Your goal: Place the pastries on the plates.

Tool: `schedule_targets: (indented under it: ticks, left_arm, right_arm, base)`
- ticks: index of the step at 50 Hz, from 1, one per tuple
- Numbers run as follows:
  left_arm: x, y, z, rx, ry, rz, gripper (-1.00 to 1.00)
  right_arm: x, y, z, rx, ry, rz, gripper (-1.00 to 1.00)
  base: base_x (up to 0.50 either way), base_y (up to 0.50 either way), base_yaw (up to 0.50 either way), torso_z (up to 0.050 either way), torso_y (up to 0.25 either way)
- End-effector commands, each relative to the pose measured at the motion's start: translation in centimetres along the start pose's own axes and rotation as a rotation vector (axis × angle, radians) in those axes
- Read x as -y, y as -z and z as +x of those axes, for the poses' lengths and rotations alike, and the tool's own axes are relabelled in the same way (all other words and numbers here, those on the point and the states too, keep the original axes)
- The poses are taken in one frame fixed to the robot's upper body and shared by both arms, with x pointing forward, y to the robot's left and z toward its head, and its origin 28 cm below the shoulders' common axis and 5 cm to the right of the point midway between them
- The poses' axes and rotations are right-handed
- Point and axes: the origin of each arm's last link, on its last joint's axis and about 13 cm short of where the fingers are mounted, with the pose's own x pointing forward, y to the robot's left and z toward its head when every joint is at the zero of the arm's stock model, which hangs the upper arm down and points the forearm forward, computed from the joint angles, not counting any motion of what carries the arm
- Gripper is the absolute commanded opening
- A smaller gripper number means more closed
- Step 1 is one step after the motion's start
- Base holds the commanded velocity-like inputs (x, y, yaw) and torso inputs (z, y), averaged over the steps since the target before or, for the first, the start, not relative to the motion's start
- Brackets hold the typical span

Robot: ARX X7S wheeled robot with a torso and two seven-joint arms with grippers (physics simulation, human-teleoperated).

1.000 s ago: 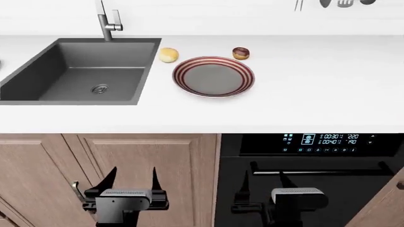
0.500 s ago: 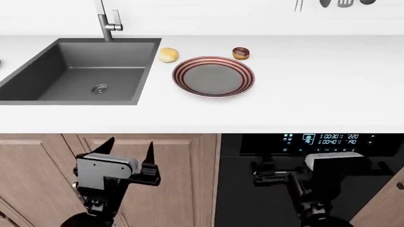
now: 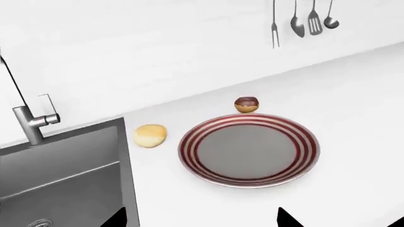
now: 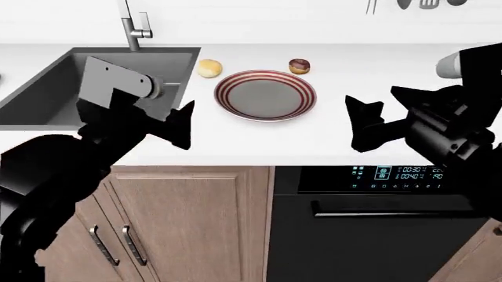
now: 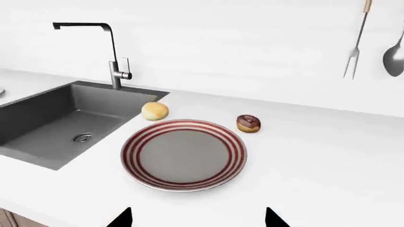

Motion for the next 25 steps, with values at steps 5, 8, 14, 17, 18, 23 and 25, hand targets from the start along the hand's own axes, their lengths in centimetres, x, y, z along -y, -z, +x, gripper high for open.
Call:
schedule_targets:
  ticks: [5,8,14,17,18,23,25]
  left_arm:
    - [-2.2,-6.1,4.0,-0.047,-0.04,-0.017,1.0]
    - [-2.5,-7.1,4.8,-0.026,-0.041,-0.029,1.0]
    - [-3.7,-7.0,5.9,-0.041,-0.08,-0.029,1.0]
    - [-3.5,-7.0,5.3,-0.04,-0.071,-0.024,1.0]
    - [-3.5,-6.9,5.1,-0.041,-0.069,-0.023,1.0]
    - [-2.8,-5.9,4.3,-0.057,-0.048,-0.025,1.0]
    - [-2.6,-5.9,4.1,-0.055,-0.039,-0.025,1.0]
  right_arm:
    - [-0.7,-1.5,0.0,-0.004,-0.052,0.029,1.0]
    - [0.1,-2.0,-1.2,-0.017,-0.054,0.037,1.0]
    - [0.1,-2.5,-1.5,0.016,-0.019,0.037,1.0]
    - [-0.2,-1.8,-1.4,0.023,-0.021,0.02,1.0]
    - [-0.3,-1.7,-1.4,0.02,-0.02,0.018,1.0]
    - [0.0,-1.5,-1.7,-0.011,-0.036,0.018,1.0]
    - [0.0,-1.8,-1.5,-0.004,-0.031,0.011,1.0]
  base:
    - [0.0,0.0,0.0,0.0,0.0]
    - [0.0,0.0,0.0,0.0,0.0]
    - [0.0,0.0,0.0,0.0,0.0]
    - [0.0,0.0,0.0,0.0,0.0]
    - [0.0,0.0,0.0,0.0,0.0]
    - [0.0,0.0,0.0,0.0,0.0]
    - [0.0,0.0,0.0,0.0,0.0]
